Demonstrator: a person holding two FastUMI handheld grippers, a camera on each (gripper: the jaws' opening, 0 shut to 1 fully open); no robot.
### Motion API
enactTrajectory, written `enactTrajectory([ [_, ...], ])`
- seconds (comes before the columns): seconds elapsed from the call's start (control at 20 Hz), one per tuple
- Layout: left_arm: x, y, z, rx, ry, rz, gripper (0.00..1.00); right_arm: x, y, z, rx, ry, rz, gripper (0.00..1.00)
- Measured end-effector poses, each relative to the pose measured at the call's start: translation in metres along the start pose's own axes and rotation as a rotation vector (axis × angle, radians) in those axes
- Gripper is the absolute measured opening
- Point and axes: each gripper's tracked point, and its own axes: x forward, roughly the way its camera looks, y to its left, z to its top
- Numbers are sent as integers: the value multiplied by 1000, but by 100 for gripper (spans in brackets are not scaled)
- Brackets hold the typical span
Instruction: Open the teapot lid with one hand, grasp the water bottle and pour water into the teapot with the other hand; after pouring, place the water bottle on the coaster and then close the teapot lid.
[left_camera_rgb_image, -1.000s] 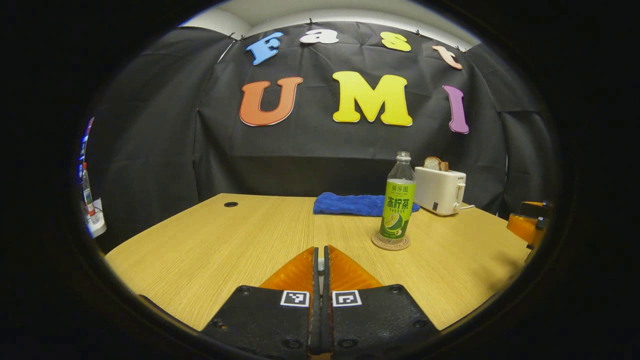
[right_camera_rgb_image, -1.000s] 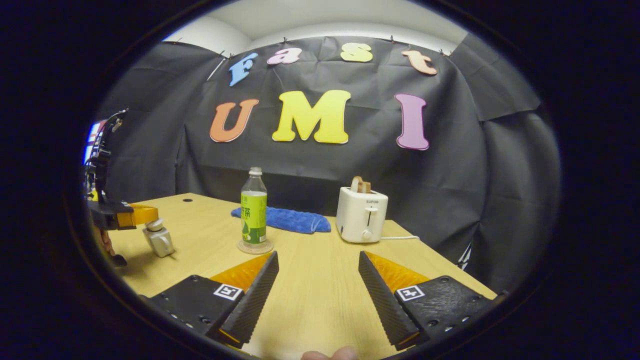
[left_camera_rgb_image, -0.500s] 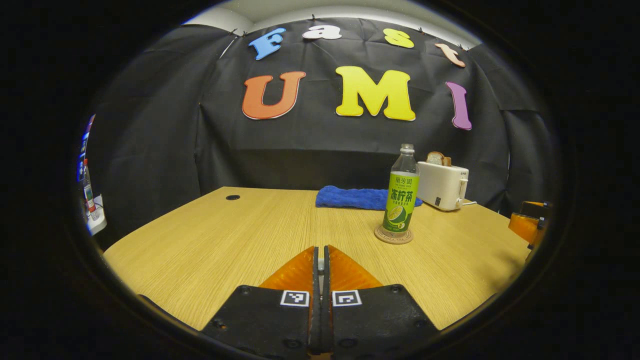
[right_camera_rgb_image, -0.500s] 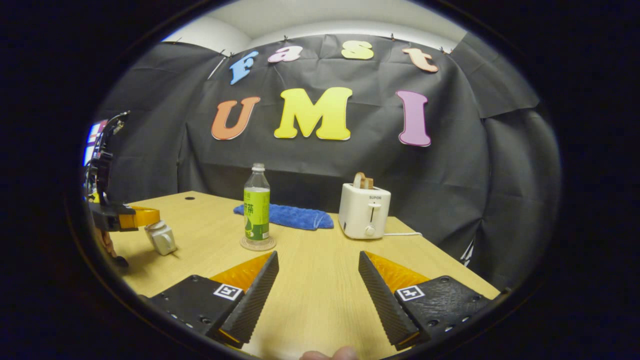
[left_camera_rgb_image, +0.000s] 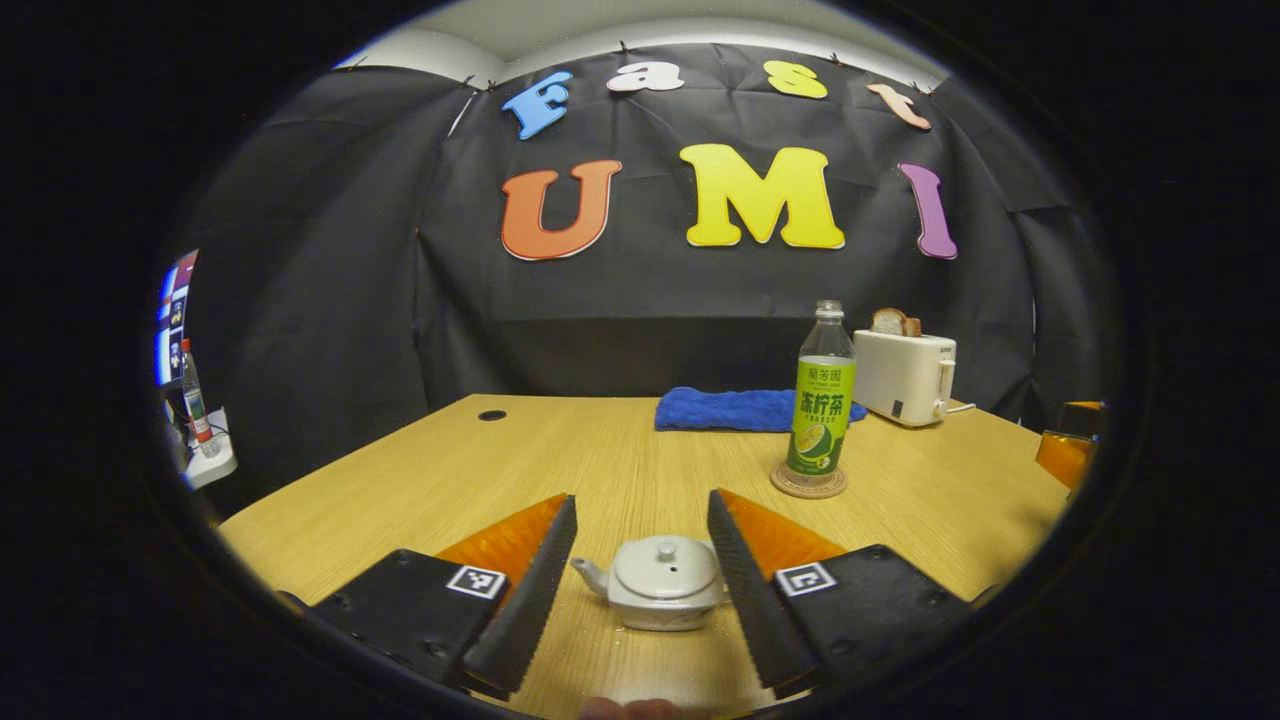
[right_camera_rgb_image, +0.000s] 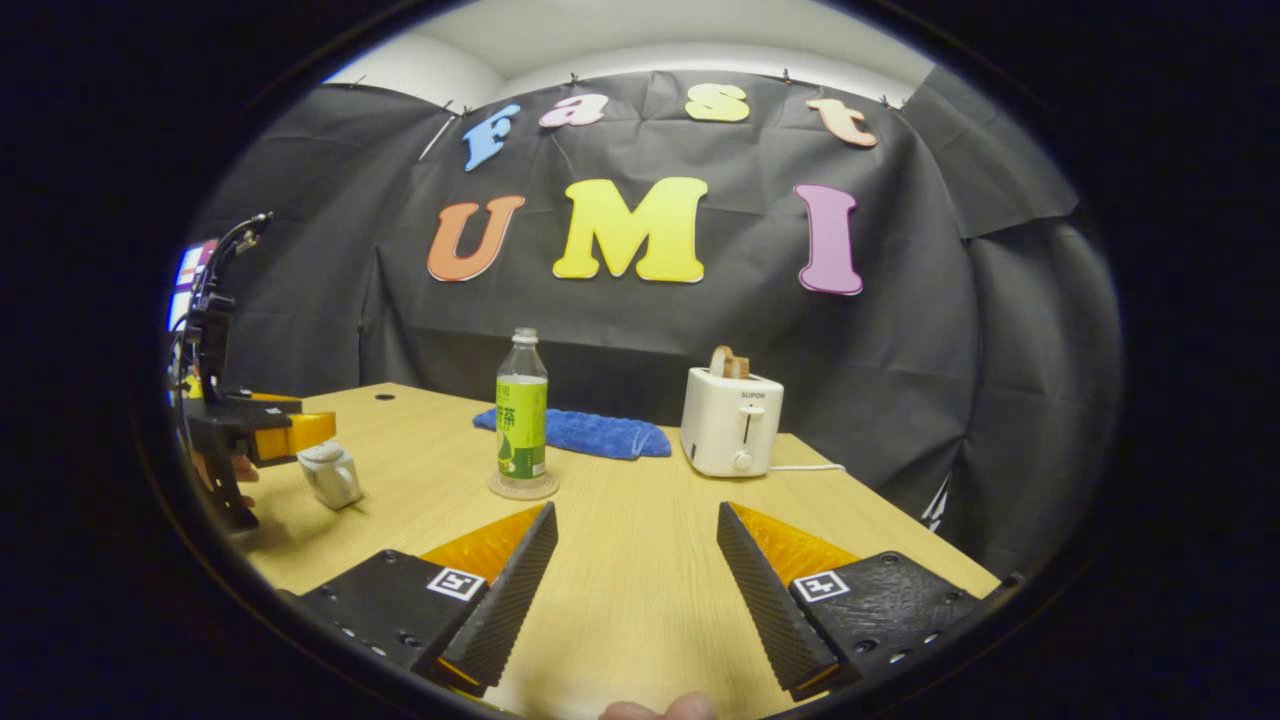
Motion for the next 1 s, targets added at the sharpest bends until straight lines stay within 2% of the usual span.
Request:
enactTrajectory([
  [0.05, -6, 1, 6, -4, -10, 6, 100, -1, 0, 2, 2, -3, -3, 96],
  [0.3, -40, 2, 40, 0, -83, 21, 100, -8, -6, 9, 21, -30, -9, 96],
  [0.4, -57, -4, 57, 2, -117, 19, 100, -14, -13, 16, 35, -50, -35, 97],
  [0.6, -93, -27, 80, -2, -173, -16, 100, -32, -16, 36, 43, -85, -42, 96],
  [0.85, -120, -52, 90, 8, -197, -45, 100, -56, -9, 67, 25, -148, -44, 95],
  [1.0, -128, -63, 90, -18, -196, -65, 100, -68, 2, 70, 54, -157, -22, 95],
])
